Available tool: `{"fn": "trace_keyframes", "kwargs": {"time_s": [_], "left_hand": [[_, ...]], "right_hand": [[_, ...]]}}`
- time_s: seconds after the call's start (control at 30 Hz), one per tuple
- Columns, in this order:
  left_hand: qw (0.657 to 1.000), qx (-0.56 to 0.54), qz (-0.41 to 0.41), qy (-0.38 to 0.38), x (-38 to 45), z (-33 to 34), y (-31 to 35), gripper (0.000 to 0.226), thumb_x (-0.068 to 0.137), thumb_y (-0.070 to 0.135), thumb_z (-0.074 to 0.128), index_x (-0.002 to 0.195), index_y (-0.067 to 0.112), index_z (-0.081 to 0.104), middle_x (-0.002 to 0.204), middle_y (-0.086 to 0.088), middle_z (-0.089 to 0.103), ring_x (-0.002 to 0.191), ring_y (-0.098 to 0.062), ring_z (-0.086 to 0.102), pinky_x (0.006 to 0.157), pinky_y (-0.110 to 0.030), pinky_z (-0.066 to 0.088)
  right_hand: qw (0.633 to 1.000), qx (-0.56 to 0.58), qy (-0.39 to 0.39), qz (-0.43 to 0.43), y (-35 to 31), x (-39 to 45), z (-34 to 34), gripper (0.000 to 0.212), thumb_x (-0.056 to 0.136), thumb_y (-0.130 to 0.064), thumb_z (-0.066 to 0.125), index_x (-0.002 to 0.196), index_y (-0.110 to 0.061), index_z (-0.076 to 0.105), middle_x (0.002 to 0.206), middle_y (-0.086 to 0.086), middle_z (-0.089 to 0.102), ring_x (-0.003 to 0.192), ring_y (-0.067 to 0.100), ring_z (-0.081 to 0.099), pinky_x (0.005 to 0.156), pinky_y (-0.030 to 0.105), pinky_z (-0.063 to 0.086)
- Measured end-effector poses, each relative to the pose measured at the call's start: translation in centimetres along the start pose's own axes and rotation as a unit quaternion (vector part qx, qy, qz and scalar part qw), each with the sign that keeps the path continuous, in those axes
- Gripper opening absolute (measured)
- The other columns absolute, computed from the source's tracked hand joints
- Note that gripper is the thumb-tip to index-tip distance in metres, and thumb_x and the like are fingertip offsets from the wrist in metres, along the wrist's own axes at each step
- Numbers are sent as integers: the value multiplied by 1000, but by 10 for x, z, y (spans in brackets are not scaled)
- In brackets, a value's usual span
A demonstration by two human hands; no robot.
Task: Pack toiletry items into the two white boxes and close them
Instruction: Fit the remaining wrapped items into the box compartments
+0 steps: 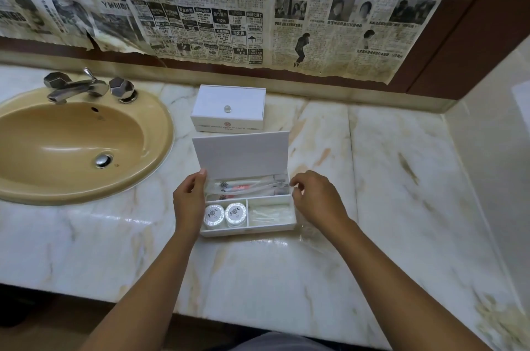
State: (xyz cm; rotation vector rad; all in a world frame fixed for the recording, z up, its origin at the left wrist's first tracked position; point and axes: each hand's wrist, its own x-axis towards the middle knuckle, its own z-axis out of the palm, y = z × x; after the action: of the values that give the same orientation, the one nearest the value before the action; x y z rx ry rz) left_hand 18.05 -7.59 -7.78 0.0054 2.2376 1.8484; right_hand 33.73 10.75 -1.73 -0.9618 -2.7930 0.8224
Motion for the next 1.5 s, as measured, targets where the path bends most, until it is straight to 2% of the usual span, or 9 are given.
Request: {"fn": "trace_keyframes", "kwargs": {"time_s": [0.13,0.23,0.5,0.6,0.73,0.9,1.1,1.27,1.5], "left_hand": [[1000,1,1,-1,0,0,0,29,98,32,56,82,11,67,71,10,61,62,6,51,64,-9,41],[1000,1,-1,2,0,0,1,28,98,30,56,84,10,68,72,10,61,63,7,51,65,-10,41],[1000,-5,-6,0,-2,1,3,26,99,28,56,81,13,67,71,11,62,60,9,52,61,-4,40],[1000,-4,-9,-2,-1,1,3,23,99,28,56,91,11,70,83,8,67,72,6,58,67,-8,43],[1000,7,-7,-7,0,-1,1,20,97,22,59,109,10,69,104,1,69,96,-12,61,78,-15,43],[1000,25,0,-14,-1,-1,1,19,99,17,54,113,12,66,107,2,65,99,-13,59,83,-17,42],[998,48,27,4,-1,-5,-5,19,99,15,52,114,14,64,106,0,65,88,-3,59,67,-1,41],[997,60,40,6,1,-5,-9,13,99,19,54,106,22,64,103,1,66,96,-15,61,76,-19,43],[996,68,56,6,0,-6,-12,14,99,20,54,108,19,64,102,4,66,95,-13,60,74,-12,42]], "right_hand": [[990,-58,-109,65,25,-5,10,37,89,-9,52,124,-19,58,121,2,55,110,19,52,82,26,40],[980,-99,-158,75,35,-13,18,37,87,-7,54,122,-18,59,120,3,54,111,21,50,84,28,42],[985,-90,-103,102,38,-13,17,33,80,1,44,95,-17,68,95,-1,66,84,19,59,64,24,38],[988,-85,-70,107,36,-13,13,28,84,-3,43,95,-16,64,91,1,66,82,22,59,65,29,43],[993,-72,-18,92,32,-13,9,22,93,-10,40,101,-13,60,92,6,66,83,28,60,69,33,47],[997,-44,35,56,23,-12,-1,21,101,-22,38,108,-18,58,91,7,69,83,30,59,65,32,43],[997,32,41,48,6,-13,-12,18,96,-18,45,109,-18,59,90,5,68,80,26,61,67,33,50],[995,86,54,-12,-21,-17,-19,13,93,-15,53,101,-17,63,86,-4,67,76,16,60,69,32,52],[993,33,31,-110,-47,-17,4,17,91,-13,53,98,-16,68,93,-2,69,82,18,61,70,27,46]]}}
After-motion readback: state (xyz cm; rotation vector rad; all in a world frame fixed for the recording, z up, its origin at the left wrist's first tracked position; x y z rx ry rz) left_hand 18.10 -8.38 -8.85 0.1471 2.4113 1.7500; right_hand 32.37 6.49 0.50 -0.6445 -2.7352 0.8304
